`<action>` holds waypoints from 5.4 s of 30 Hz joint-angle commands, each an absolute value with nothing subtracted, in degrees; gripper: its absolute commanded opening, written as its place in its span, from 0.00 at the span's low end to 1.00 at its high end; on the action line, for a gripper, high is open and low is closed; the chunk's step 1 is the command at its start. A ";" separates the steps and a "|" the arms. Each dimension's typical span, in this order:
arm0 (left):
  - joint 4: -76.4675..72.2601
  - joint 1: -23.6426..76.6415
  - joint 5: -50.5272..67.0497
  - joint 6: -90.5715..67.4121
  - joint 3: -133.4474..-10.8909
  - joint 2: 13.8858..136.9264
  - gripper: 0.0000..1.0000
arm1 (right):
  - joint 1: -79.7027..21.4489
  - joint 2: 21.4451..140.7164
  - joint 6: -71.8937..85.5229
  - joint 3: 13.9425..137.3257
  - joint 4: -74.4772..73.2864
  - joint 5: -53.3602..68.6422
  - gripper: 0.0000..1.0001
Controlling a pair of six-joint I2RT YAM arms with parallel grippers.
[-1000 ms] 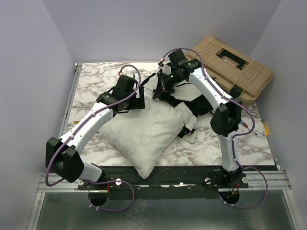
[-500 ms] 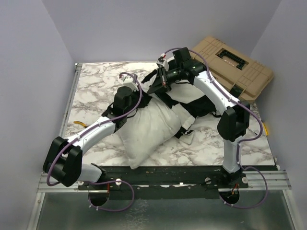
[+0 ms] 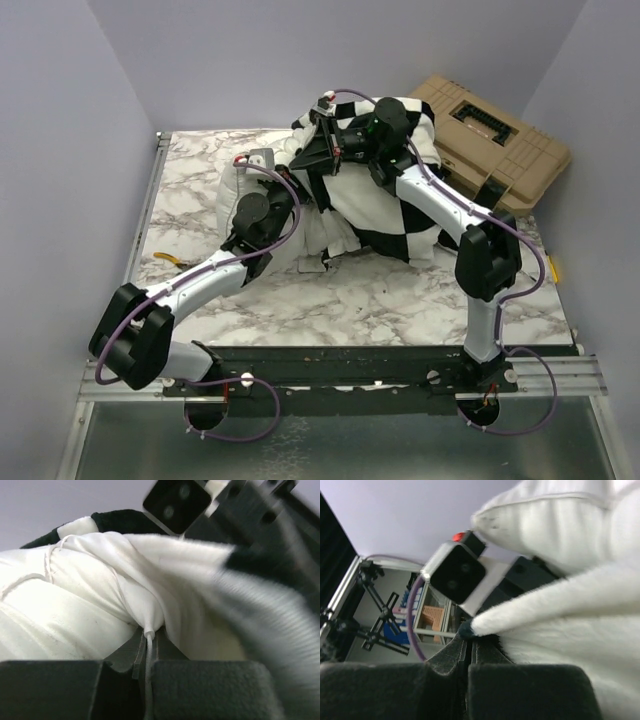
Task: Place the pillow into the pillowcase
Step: Stuff the pillow into the pillowcase.
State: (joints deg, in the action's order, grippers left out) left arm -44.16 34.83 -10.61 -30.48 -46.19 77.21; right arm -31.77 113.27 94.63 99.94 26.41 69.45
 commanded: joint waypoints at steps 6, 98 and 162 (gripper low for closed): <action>-52.59 38.35 -12.14 -35.47 -40.03 80.07 0.00 | -36.89 116.12 95.22 122.06 27.39 69.50 0.00; -3.23 42.41 -11.91 -16.81 -46.58 79.62 0.22 | -28.70 121.34 50.89 115.71 -29.91 64.35 0.00; -30.54 38.83 -29.27 -34.55 -41.08 78.00 0.00 | -28.65 123.06 12.42 114.32 -37.56 25.46 0.72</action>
State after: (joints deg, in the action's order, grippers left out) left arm -32.10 39.79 -26.02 -34.30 -38.76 78.00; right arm -28.23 120.60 9.91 111.39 -41.45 29.67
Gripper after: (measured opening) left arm 0.017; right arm 0.773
